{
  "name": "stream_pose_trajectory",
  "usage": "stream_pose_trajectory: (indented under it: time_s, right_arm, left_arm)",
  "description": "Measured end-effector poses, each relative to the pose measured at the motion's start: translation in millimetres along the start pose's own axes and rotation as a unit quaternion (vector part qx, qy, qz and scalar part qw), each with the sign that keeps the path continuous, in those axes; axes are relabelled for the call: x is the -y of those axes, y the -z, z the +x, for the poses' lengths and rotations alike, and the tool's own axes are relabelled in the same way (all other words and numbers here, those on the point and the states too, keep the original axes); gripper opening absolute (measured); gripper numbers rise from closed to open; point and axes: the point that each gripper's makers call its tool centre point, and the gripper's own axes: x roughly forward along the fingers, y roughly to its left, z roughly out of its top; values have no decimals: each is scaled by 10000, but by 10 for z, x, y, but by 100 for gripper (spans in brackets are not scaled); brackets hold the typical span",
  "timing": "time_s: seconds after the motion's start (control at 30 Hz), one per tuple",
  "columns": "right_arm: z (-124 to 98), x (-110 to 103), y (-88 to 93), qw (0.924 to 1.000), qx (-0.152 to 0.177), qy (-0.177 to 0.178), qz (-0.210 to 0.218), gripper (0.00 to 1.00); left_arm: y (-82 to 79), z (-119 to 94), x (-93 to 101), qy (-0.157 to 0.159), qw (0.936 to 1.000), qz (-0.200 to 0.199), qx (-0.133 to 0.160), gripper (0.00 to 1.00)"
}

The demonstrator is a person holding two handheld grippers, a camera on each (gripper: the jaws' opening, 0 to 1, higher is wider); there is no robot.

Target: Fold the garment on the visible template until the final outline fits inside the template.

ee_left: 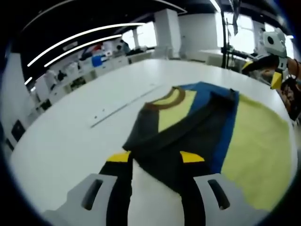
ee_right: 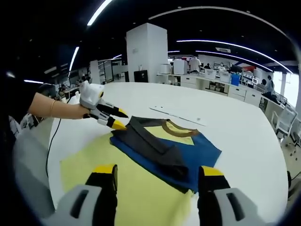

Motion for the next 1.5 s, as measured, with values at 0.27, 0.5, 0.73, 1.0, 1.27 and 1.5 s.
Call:
stream_pose_trajectory:
  time_s: [0.27, 0.5, 0.73, 1.0, 1.27, 1.5]
  right_arm:
    - [290, -8, -5, 9996, 67, -167, 211, 56]
    - [500, -24, 43, 9998, 26, -175, 73, 46]
    - [687, -19, 156, 9996, -134, -101, -229, 35]
    - [823, 120, 232, 9994, -223, 224, -173, 24]
    - [868, 184, 233, 9989, -208, 412, -107, 4]
    - [836, 258, 222, 9983, -212, 537, -60, 0]
  left_arm:
    - [34, 127, -51, -37, 10000, 8, -13, 30]
    - [40, 143, -90, -154, 9997, 188, 21, 26]
    - [49, 165, -126, -149, 9990, 432, 18, 19]
    - [69, 191, -174, -154, 9988, 465, 15, 12]
    - [100, 163, -222, -157, 9982, 574, -61, 0]
    - [68, 151, -225, -122, 9983, 556, -77, 0]
